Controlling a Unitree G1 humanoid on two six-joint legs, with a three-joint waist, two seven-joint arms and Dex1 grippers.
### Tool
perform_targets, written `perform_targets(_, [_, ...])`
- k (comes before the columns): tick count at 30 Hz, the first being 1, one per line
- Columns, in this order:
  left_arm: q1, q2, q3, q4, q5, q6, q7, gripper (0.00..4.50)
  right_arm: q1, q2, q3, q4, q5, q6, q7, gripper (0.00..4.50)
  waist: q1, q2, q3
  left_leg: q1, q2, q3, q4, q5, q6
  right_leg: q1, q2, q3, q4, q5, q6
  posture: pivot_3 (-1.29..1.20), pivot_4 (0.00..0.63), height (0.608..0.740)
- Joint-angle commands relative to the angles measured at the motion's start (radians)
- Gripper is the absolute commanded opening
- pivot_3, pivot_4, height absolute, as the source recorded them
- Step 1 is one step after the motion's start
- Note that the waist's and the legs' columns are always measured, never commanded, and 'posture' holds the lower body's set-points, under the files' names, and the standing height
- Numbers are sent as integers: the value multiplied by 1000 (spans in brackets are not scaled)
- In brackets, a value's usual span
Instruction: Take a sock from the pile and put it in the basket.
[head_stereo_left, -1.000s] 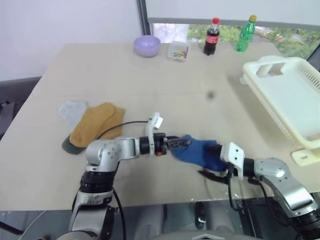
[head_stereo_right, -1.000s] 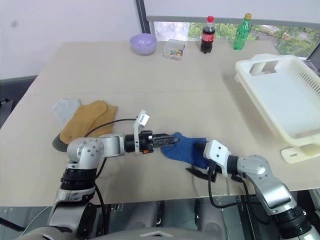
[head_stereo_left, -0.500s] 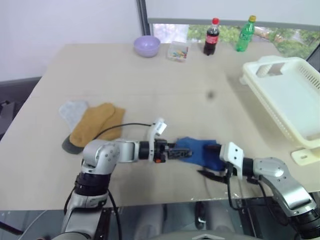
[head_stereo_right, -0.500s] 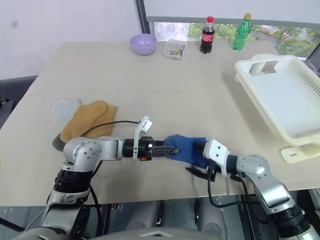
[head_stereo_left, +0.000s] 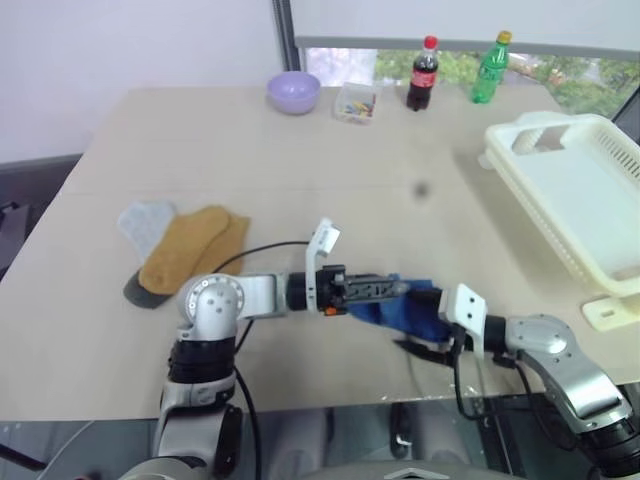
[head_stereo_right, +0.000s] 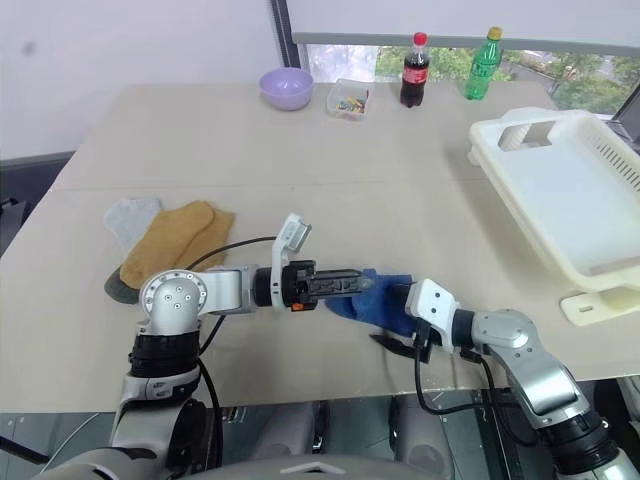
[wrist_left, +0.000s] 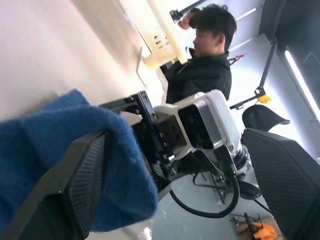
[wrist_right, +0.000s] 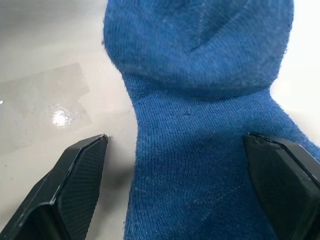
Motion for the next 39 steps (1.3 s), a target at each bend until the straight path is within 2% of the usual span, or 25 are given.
perform_targets(1, [-1, 19, -55, -27, 5, -19, -27, 4471, -6, 4, 3, 10, -6, 14, -6, 4500, 0, 0, 0, 0, 0, 0, 0, 0, 0, 0, 1, 1, 0, 0, 0, 0, 150, 730])
perform_targets(6, [-65, 101, 19, 84, 62, -114, -32, 4471, 14, 1, -1, -3, -7, 17, -11, 4500, 0, 0, 0, 0, 1, -1, 0, 0, 0, 0, 3, 2, 1, 0, -1, 0, 150, 730])
perform_targets(8, [-70, 133, 14, 119, 112, -177, -41, 4471, 16, 6, 3, -4, -9, 17, -15, 4500, 0, 0, 0, 0, 2, -1, 0, 0, 0, -1, 5, 3, 1, -1, -1, 0, 150, 730])
perform_targets(12, [-63, 143, -66, 167, 252, -327, -44, 4471, 15, 19, 19, -4, -10, 18, -18, 4500, 2, 0, 0, -1, 2, 0, 0, 0, 0, -1, 5, 4, -1, 0, -2, 0, 150, 730])
perform_targets(17, [-20, 117, -205, 132, 313, -341, -74, 4471, 10, 24, 21, -1, -14, 19, -13, 4500, 1, 0, 0, -1, 0, 1, 0, 0, 0, -1, 7, 11, -2, 0, -1, 0, 150, 730])
perform_targets(19, [4, 137, -275, 109, 336, -333, -106, 4471, 7, 23, 18, 1, -13, 20, -11, 4500, 2, 0, 0, -1, 0, 1, 0, 0, 0, -1, 7, 12, -2, 0, -1, 0, 150, 730])
perform_targets(22, [20, 164, -272, 78, 276, -254, -156, 4471, 7, 20, 13, 0, -13, 21, -11, 4500, 1, 0, 0, -1, 1, 1, 0, 0, 0, -1, 8, 12, -2, 0, -1, 0, 150, 730])
perform_targets(26, [33, 176, -208, 47, 172, -166, -204, 4471, 11, 21, 12, -1, -14, 22, -15, 4500, 1, 0, 0, -1, 1, 1, 0, 0, 0, -1, 8, 12, -2, -1, -2, 0, 150, 730])
perform_targets(30, [15, 106, -97, 96, 69, -71, -162, 4471, 13, 24, 14, -3, -16, 23, -18, 4500, 1, 0, 0, -1, 1, 0, 0, 0, 0, -1, 8, 12, -2, -1, -1, 0, 150, 730])
perform_targets(32, [-14, 60, -41, 148, 66, -73, -110, 4471, 14, 23, 13, -4, -15, 23, -18, 4500, 2, 0, 0, -1, 1, 0, 0, 0, 0, -1, 9, 12, -2, 0, -1, 0, 150, 730])
perform_targets(39, [-64, 5, 40, 177, 32, -36, -54, 4471, 16, 19, 10, -8, -13, 27, -17, 4500, 0, 0, 0, -1, 1, 0, 0, 0, 0, -1, 10, 13, -1, 0, 0, 0, 150, 730])
